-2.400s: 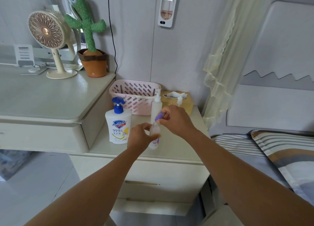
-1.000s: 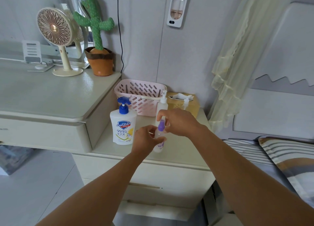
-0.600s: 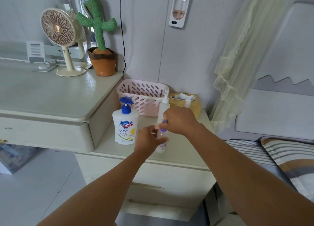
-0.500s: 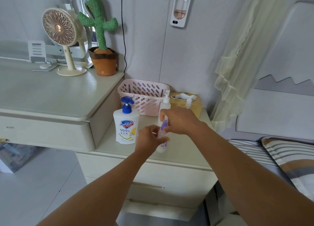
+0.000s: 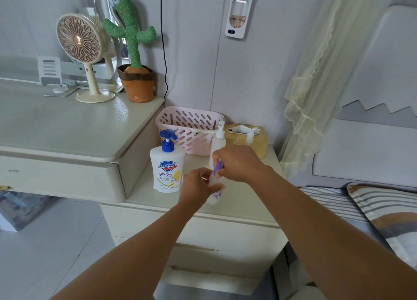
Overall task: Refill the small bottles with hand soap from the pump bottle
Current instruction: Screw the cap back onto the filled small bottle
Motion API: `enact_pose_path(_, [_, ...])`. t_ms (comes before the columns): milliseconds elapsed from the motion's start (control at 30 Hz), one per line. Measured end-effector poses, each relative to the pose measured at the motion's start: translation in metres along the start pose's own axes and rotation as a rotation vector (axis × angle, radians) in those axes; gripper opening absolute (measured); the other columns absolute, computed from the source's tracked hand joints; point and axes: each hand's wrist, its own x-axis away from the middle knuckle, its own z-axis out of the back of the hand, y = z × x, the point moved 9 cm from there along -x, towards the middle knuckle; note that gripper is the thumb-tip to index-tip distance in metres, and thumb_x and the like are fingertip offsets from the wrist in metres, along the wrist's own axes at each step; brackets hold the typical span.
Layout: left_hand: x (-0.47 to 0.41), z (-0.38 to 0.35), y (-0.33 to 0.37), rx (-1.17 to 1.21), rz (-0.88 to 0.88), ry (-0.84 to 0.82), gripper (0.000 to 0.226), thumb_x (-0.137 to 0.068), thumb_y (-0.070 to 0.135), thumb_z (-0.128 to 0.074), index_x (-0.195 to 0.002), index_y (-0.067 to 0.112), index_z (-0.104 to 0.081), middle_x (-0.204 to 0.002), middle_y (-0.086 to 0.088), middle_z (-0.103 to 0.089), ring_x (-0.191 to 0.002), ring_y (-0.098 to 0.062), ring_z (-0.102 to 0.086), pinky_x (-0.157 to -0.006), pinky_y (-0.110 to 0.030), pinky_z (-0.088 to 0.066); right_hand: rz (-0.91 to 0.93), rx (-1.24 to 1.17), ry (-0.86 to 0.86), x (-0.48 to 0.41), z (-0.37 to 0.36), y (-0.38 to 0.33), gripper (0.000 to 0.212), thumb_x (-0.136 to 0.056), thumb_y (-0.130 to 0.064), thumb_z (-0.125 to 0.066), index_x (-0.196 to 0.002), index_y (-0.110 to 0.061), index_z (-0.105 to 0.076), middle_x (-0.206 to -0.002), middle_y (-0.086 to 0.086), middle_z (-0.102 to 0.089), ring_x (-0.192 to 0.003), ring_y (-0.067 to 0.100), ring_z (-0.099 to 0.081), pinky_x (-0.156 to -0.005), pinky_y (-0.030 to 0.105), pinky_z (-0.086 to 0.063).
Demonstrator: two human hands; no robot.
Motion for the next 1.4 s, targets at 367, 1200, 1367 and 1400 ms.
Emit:
enact_pose_path(367, [-0.003,-0.002,-0.002,-0.014,-0.005,-0.031,0.038,-0.063,0.034,-0.086,-0.092,0.018,-0.067,-0.084,0.005,-0.069,-0.076,-0.010,-0.067,-0.068,-0.022,-0.053,0.024,-0.002,0.002,0.002,-0.002,-0.004,0.022,-0.085,-0.033,-0.062,-0.101,-0.018,-0.059,-0.092,0.001,-0.060,-0.086,0.020,-0.054,-0.070,0.032,-0.037])
enact_pose_path(1200, [0.002,0.002,0.005,-0.032,0.008,0.055,0.037,-0.069,0.028,-0.081,-0.100,0.014,-0.068,-0.089,0.003,-0.069,-0.077,-0.012,-0.063,-0.067,-0.019,-0.048,-0.223,-0.370,0.110,0.019,-0.021,0.028,0.033,-0.083,-0.040,-0.065,-0.108,-0.019,-0.059,-0.098,-0.001,-0.065,-0.088,0.018,-0.060,-0.076,0.032,-0.047])
enact_pose_path(1367, [-0.012,0.003,0.003,-0.104,0.049,0.083,0.038,-0.075,0.027,-0.076,-0.109,0.013,-0.065,-0.098,-0.002,-0.069,-0.086,-0.018,-0.063,-0.080,-0.032,-0.051,-0.303,-0.364,0.131,0.027,-0.033,0.057,0.013,-0.088,-0.031,-0.058,-0.096,-0.021,-0.061,-0.089,-0.002,-0.065,-0.086,0.021,-0.063,-0.081,0.035,-0.051])
enact_pose_path(1400, [-0.016,0.000,0.005,-0.141,0.046,0.087,0.041,-0.077,0.028,-0.075,-0.113,0.013,-0.063,-0.100,-0.003,-0.069,-0.089,-0.019,-0.063,-0.082,-0.032,-0.050,-0.321,-0.383,0.113,0.029,-0.040,0.063,0.013,-0.088,-0.032,-0.060,-0.096,-0.022,-0.062,-0.090,-0.002,-0.065,-0.088,0.020,-0.063,-0.082,0.035,-0.051])
